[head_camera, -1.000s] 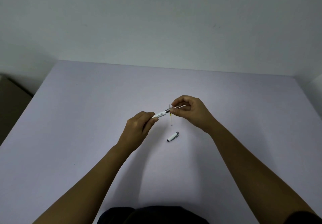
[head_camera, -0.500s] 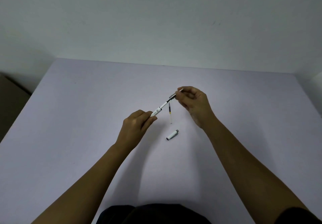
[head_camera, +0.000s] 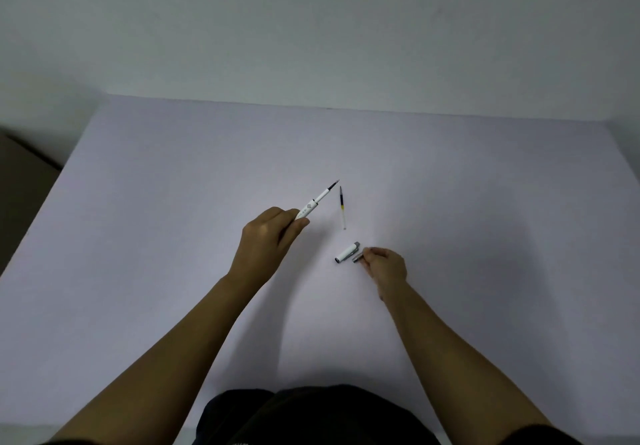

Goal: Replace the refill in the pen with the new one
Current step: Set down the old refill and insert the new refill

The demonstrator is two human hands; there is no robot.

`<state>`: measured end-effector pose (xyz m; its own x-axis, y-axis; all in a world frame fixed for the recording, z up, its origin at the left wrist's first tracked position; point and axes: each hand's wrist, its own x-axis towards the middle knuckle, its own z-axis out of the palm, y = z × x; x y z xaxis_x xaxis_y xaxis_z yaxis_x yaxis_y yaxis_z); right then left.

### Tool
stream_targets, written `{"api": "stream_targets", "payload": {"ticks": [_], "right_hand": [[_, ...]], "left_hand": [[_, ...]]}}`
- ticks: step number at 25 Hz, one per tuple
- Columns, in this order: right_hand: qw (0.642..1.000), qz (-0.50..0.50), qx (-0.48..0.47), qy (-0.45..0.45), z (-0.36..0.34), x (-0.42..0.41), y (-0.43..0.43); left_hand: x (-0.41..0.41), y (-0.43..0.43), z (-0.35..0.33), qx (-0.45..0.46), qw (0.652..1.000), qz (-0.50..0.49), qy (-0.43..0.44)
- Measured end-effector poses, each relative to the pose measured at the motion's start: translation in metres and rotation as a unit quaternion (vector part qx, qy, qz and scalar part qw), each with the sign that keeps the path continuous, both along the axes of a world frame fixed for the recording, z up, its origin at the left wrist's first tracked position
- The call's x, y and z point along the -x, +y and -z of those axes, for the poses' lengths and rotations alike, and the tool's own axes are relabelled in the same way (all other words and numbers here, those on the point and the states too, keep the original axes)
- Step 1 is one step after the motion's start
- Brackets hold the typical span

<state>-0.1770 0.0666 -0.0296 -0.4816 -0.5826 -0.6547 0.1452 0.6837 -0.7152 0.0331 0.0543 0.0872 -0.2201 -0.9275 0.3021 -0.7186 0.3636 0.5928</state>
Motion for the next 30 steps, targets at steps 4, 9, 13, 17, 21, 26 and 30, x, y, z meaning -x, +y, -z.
{"api": "stream_targets", "payload": {"ticks": [4, 9, 13, 17, 21, 26, 30], "right_hand": [[0.985, -0.075, -0.045, 0.152, 0.009, -0.004, 0.003], [0.979, -0.093, -0.054, 0.173, 0.011, -0.008, -0.005], [0.983, -0.086, -0.056, 0.15, 0.014, -0.004, -0.006], [0.976, -0.05, -0.017, 0.211, -0.007, -0.003, -0.01], [0.969, -0.11, 0.197, 0.099, -0.064, -0.011, -0.028], [0.916, -0.265, 0.297, -0.044, -0.113, -0.02, -0.042], [0.919, -0.238, 0.301, -0.09, -0.112, -0.018, -0.05]], "left_hand": [[-0.003, -0.001, 0.002, 0.0, 1.0, 0.0, -0.005], [-0.007, -0.002, 0.005, -0.007, 1.0, -0.009, -0.005], [-0.004, -0.002, 0.008, -0.016, 1.0, -0.011, -0.001], [-0.001, -0.002, 0.009, -0.013, 1.0, -0.009, 0.004], [0.004, -0.006, 0.007, -0.01, 1.0, -0.015, 0.01], [0.014, -0.008, 0.007, -0.002, 1.0, -0.002, 0.004], [0.014, -0.001, 0.012, -0.014, 1.0, 0.003, -0.002]]}}
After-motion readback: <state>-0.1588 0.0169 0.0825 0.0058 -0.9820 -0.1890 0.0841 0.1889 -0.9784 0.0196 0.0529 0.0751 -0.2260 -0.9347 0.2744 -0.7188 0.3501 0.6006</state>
